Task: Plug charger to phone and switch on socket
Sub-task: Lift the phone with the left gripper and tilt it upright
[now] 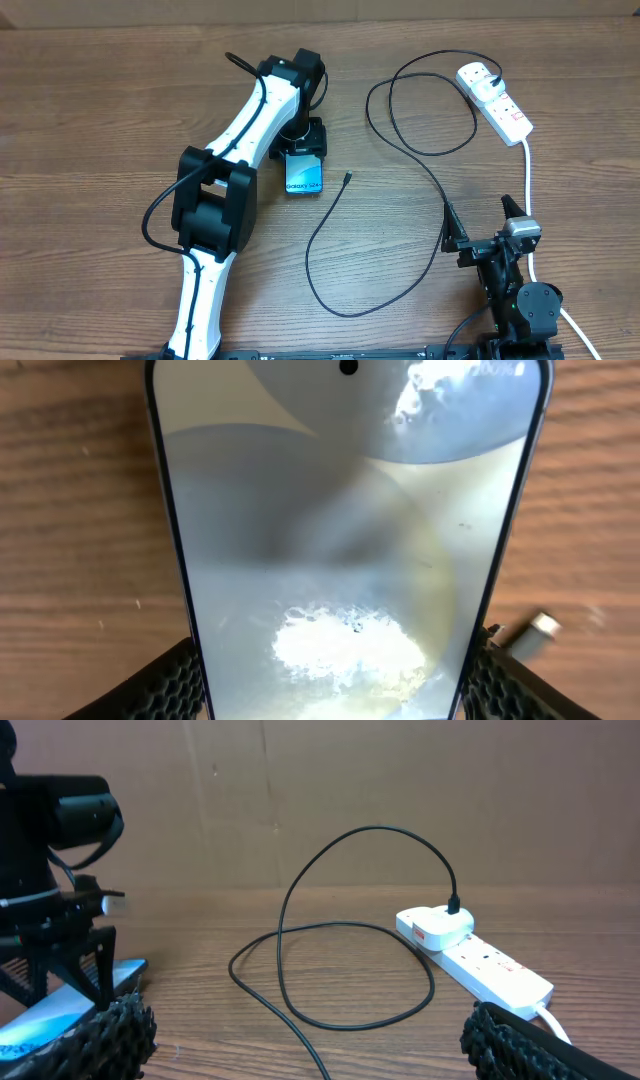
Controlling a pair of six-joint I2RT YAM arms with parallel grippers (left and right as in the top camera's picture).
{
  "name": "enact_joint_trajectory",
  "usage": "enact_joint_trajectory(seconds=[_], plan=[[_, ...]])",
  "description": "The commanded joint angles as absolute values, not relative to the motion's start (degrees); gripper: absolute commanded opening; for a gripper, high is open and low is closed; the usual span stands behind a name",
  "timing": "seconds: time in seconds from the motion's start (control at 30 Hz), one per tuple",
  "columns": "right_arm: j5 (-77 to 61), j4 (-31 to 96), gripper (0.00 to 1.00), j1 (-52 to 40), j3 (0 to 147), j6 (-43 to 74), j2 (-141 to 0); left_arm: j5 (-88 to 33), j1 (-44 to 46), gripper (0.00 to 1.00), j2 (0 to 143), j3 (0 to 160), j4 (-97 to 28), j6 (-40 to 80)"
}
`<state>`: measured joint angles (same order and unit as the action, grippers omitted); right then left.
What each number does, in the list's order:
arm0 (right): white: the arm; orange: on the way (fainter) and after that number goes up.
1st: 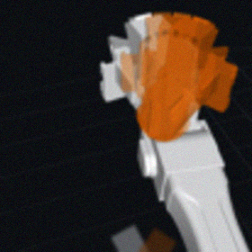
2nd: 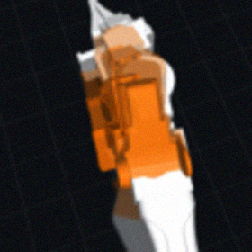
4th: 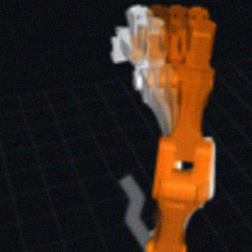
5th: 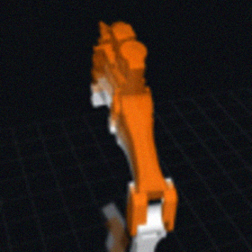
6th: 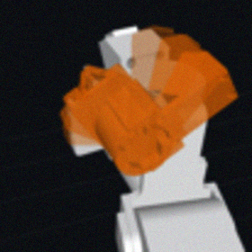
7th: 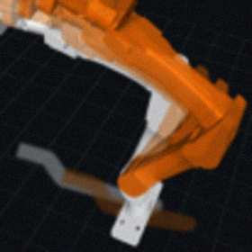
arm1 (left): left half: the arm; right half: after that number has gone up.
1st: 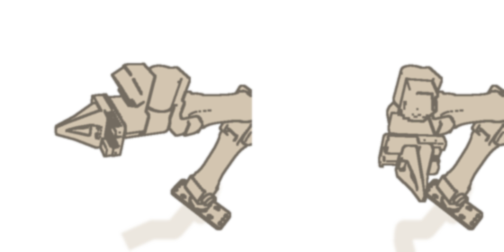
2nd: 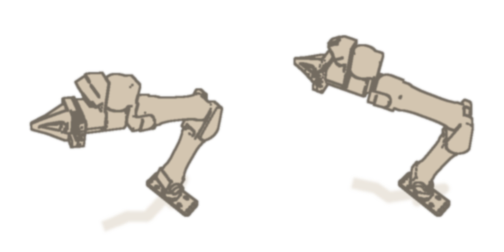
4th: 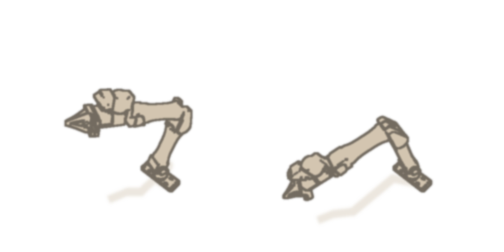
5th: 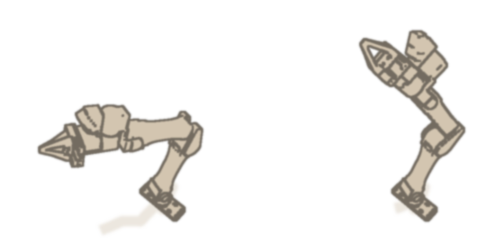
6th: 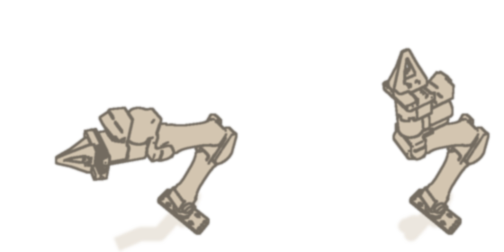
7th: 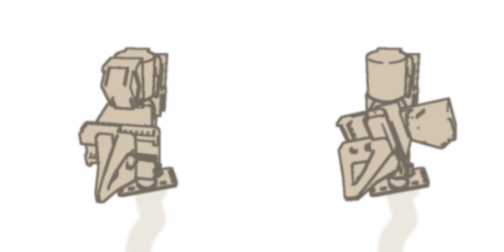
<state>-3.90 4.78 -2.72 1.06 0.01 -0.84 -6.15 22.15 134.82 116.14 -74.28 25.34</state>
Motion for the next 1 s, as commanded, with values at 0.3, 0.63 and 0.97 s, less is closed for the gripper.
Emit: enact_joint_trajectory(seconds=[0.3, 0.63, 0.97], plan=[[-3.7, 4.6, 1.0, -2.5, 0.5, 0.2, -0.2, -49.9, 14.8, 0.62, 134.7, 118.9, -80.6, 25.3], [-3.7, 4.6, 1.0, -2.5, 0.5, 0.2, -0.2, -79.4, 8.3, 0.61, 134.7, 118.9, -80.8, 25.3], [-3.7, 4.6, 1.0, -2.5, 0.5, 0.2, -0.2, -90.6, 5.3, 0.59, 134.7, 118.9, -80.8, 26.5]])
